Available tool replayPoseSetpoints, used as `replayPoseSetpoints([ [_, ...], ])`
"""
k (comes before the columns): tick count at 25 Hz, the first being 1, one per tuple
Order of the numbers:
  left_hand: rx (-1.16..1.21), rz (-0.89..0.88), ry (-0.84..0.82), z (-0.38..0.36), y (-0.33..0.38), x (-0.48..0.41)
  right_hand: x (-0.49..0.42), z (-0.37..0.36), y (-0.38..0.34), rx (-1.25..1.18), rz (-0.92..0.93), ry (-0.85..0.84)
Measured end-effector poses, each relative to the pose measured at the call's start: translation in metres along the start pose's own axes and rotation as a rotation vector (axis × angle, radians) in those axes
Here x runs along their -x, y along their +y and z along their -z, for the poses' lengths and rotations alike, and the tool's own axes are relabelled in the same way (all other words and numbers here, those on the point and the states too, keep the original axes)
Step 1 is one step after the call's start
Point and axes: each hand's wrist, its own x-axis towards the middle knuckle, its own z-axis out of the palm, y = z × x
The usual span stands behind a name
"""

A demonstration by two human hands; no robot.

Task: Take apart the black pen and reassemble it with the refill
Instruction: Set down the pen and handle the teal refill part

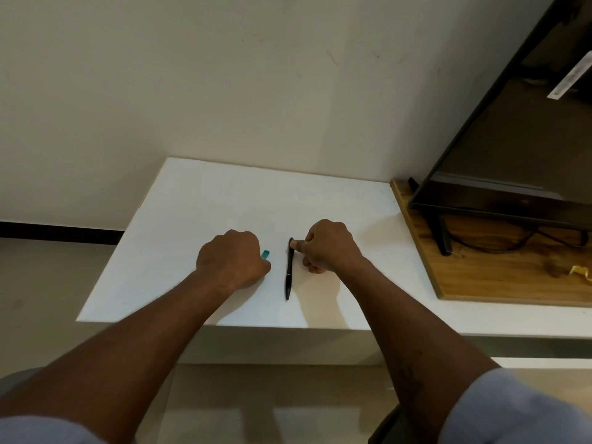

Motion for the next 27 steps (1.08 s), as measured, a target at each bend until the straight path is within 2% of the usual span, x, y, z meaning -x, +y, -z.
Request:
replayPoseSetpoints([
  [14, 0.109, 0.0, 0.058, 0.012, 0.001, 0.001, -0.005, 0.01, 0.003, -0.02, 0.042, 0.046],
  [21, 0.139, -0.084, 0.117, 0.014, 0.005, 0.003, 0.008, 0.014, -0.015, -0.384, 0.078, -0.098],
  [27, 0.131, -0.21, 0.255, 0.017, 0.009, 0.008, 0.014, 0.021, -0.017, -0.586, 0.089, -0.181],
])
